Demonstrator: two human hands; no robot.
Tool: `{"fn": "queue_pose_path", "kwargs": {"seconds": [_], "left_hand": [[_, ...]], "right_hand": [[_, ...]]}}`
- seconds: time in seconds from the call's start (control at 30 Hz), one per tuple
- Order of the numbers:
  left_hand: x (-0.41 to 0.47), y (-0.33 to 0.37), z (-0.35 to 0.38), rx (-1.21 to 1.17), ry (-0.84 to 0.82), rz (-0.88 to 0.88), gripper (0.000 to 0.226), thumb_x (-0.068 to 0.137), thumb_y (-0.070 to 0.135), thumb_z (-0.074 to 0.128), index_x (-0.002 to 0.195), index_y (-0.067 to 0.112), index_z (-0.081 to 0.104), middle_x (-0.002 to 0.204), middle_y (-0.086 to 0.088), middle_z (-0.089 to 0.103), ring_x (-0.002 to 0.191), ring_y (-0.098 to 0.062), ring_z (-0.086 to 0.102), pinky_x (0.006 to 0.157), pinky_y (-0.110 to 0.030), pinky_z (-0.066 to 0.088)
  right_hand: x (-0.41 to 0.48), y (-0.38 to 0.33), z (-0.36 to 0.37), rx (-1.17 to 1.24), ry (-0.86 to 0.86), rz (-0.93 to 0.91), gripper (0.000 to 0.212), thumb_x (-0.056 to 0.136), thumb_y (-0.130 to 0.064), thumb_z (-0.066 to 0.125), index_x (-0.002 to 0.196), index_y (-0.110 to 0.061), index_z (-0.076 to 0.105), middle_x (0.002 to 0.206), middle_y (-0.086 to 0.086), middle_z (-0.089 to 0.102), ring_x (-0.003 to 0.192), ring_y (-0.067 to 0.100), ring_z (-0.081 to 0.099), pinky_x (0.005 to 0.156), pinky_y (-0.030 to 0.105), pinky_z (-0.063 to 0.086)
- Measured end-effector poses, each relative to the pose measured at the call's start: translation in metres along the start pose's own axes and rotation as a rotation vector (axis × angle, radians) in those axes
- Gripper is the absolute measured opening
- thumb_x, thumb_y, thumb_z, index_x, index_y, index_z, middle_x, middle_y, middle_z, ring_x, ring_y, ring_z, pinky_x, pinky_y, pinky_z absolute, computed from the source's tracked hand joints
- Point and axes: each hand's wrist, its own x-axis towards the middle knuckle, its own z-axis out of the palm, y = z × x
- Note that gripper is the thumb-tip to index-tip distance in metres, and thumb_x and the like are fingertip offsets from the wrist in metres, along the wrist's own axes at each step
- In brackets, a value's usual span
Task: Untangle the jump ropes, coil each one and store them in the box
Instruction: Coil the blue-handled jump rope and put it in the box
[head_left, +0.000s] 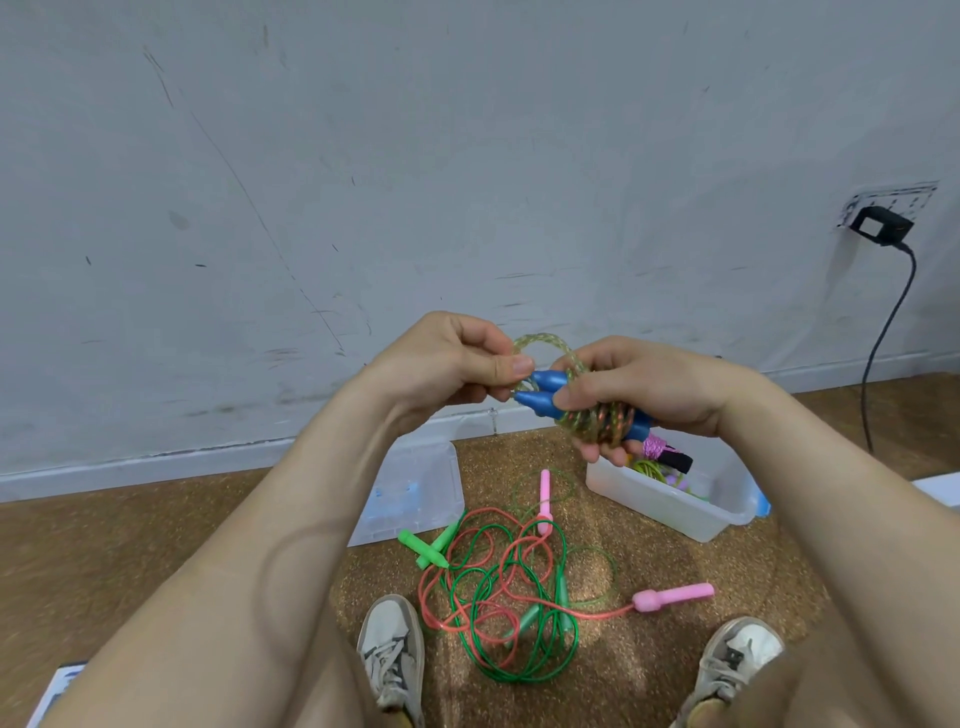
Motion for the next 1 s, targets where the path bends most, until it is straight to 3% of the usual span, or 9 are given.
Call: {"fn": "queue_pose_path", "kwargs": {"seconds": [0.13, 0.27, 0.37, 0.43, 0.5, 0.57, 0.77, 0.87, 1.0], "left_hand": [[0.002, -0.004, 0.004, -0.134, -0.067, -0.038, 0.006, 0.055, 0.020, 0.074, 0.056, 0.017, 0.069, 0.059, 0.002, 0.060, 0.054, -0.006, 0.051, 0.055, -0.016, 0.039], [0.004, -0.008, 0.011, -0.071, -0.062, -0.086, 0.014, 0.064, 0.015, 0.077, 0.074, 0.010, 0.068, 0.078, -0.004, 0.061, 0.066, -0.008, 0.054, 0.060, -0.018, 0.043], [0.006, -0.007, 0.011, 0.012, 0.024, -0.045, 0.008, 0.075, 0.006, 0.075, 0.077, 0.009, 0.068, 0.077, -0.007, 0.060, 0.060, -0.007, 0.054, 0.054, -0.016, 0.046], [0.005, -0.006, 0.011, 0.070, 0.050, 0.015, 0.009, 0.077, 0.002, 0.074, 0.075, 0.010, 0.070, 0.074, -0.008, 0.061, 0.059, -0.009, 0.053, 0.053, -0.015, 0.047], [0.003, -0.004, 0.013, 0.130, 0.063, 0.073, 0.010, 0.077, -0.002, 0.073, 0.076, 0.008, 0.071, 0.071, -0.007, 0.063, 0.062, -0.011, 0.054, 0.055, -0.017, 0.048], [0.002, -0.004, 0.015, 0.166, 0.080, 0.105, 0.011, 0.076, -0.004, 0.073, 0.077, 0.007, 0.072, 0.067, -0.006, 0.063, 0.060, -0.011, 0.054, 0.055, -0.018, 0.048], [0.005, -0.009, 0.017, 0.173, 0.138, 0.147, 0.021, 0.074, -0.003, 0.076, 0.084, 0.015, 0.072, 0.065, -0.006, 0.053, 0.052, -0.010, 0.049, 0.055, -0.021, 0.048], [0.005, -0.010, 0.012, 0.024, 0.147, 0.141, 0.020, 0.073, -0.001, 0.077, 0.087, 0.011, 0.069, 0.066, -0.005, 0.058, 0.055, -0.010, 0.054, 0.057, -0.019, 0.049], [0.005, -0.009, 0.002, -0.372, 0.112, 0.035, 0.008, 0.086, -0.001, 0.063, 0.082, 0.006, 0.066, 0.073, -0.007, 0.067, 0.065, -0.012, 0.063, 0.062, -0.018, 0.054]], "right_hand": [[0.001, 0.004, -0.002, 0.057, -0.030, 0.007, 0.027, 0.083, -0.025, 0.063, 0.100, -0.007, 0.052, 0.072, 0.021, 0.066, 0.051, 0.025, 0.057, 0.041, 0.022, 0.040], [0.007, 0.012, 0.002, 0.065, 0.010, 0.016, 0.030, 0.079, -0.025, 0.067, 0.108, -0.019, 0.058, 0.082, 0.019, 0.066, 0.071, 0.030, 0.061, 0.063, 0.037, 0.042], [0.010, 0.011, 0.009, 0.036, 0.051, -0.050, 0.023, 0.081, -0.046, 0.064, 0.095, -0.029, 0.063, 0.078, 0.016, 0.065, 0.069, 0.028, 0.057, 0.068, 0.042, 0.037], [0.012, 0.008, 0.015, -0.006, 0.127, -0.052, 0.042, 0.083, -0.067, 0.055, 0.093, -0.027, 0.063, 0.075, 0.015, 0.067, 0.062, 0.025, 0.057, 0.063, 0.037, 0.037], [0.015, 0.008, 0.018, -0.064, 0.225, -0.030, 0.059, 0.079, -0.072, 0.047, 0.095, -0.018, 0.062, 0.071, 0.014, 0.068, 0.055, 0.022, 0.058, 0.059, 0.034, 0.038], [0.017, 0.009, 0.020, -0.098, 0.279, -0.006, 0.066, 0.081, -0.070, 0.046, 0.101, -0.009, 0.062, 0.069, 0.015, 0.069, 0.050, 0.020, 0.057, 0.054, 0.029, 0.039], [0.020, 0.009, 0.021, -0.092, 0.365, 0.007, 0.044, 0.095, -0.051, 0.047, 0.089, -0.010, 0.061, 0.069, 0.021, 0.069, 0.047, 0.023, 0.058, 0.048, 0.025, 0.037], [0.018, 0.007, 0.020, -0.046, 0.376, -0.004, 0.037, 0.097, -0.046, 0.044, 0.084, -0.016, 0.061, 0.068, 0.020, 0.069, 0.053, 0.026, 0.059, 0.049, 0.025, 0.038], [0.019, 0.004, 0.018, 0.047, 0.403, -0.032, 0.037, 0.101, -0.041, 0.040, 0.092, -0.012, 0.061, 0.070, 0.020, 0.068, 0.054, 0.027, 0.057, 0.045, 0.024, 0.037]]}}
